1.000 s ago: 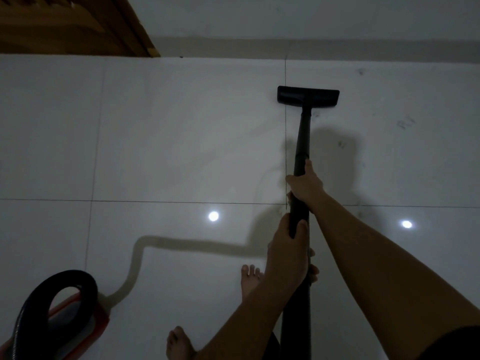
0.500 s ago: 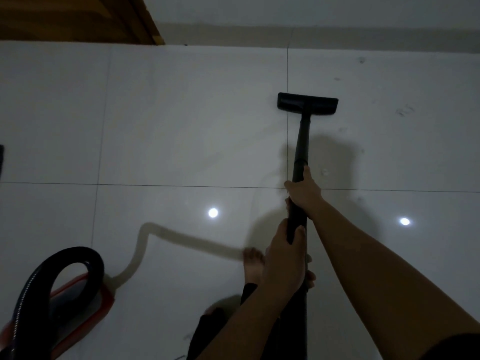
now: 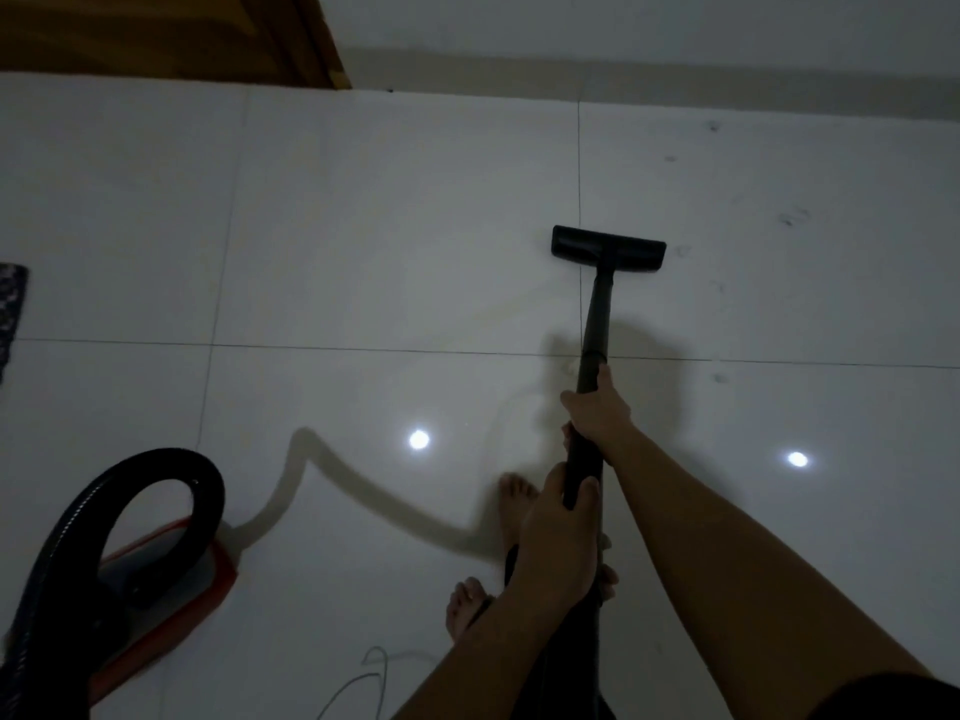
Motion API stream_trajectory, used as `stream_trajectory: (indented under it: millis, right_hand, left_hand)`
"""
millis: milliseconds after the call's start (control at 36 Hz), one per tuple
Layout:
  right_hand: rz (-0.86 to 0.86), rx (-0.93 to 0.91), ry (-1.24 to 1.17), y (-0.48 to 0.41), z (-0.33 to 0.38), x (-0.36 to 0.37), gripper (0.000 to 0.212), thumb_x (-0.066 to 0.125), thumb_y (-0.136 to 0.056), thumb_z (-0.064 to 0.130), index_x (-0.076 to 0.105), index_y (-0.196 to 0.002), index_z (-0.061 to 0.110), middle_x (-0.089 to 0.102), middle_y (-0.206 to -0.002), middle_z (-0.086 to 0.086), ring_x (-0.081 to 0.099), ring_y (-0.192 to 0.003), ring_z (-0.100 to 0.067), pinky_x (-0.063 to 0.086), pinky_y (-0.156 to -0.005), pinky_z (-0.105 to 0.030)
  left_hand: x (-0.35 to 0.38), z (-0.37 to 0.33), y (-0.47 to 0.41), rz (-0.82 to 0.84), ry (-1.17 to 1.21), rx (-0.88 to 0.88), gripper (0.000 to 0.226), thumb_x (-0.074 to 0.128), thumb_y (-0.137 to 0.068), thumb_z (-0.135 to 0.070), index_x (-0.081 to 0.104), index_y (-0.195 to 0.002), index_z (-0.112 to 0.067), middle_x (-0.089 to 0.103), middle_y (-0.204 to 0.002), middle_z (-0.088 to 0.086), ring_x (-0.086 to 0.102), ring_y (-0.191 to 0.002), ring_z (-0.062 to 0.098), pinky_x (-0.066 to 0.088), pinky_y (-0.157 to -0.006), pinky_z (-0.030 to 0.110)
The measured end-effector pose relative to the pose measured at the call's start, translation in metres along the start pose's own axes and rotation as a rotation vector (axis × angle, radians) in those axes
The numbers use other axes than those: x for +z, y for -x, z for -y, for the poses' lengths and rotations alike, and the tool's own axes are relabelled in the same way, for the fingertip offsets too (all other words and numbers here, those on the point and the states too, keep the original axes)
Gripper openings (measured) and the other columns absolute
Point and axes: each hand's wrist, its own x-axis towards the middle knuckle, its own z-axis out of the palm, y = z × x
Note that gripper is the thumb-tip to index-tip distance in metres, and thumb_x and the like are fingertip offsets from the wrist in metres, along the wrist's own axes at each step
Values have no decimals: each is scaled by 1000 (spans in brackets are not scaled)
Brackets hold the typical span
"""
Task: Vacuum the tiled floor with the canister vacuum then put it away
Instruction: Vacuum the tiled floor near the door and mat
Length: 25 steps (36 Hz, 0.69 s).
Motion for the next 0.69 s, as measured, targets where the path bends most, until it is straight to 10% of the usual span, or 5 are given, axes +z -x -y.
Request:
stream_trajectory:
  millis: [472,694]
  right_hand:
    - [-6,40,2,48,-83,-25,80,51,-93,12,3,-153,34,57,-114,-23,53,-52,-18,44,-38,-24]
    - [11,14,14,63,-111,-38,81,49,-93,10,0,-154,31,52,-84,-9,54,-52,-17,45,-35,-20]
  left_hand:
    - [34,69,47,26,-29,-37,28,38,-99,-34,47,-123,-23,53,-68,9,49,-38,17,43,-39,23]
    - [53,95,61,18,-56,-31,24,37,-99,-33,48,-119,-24,54,-67,12,48,-35,15,43,-39,23]
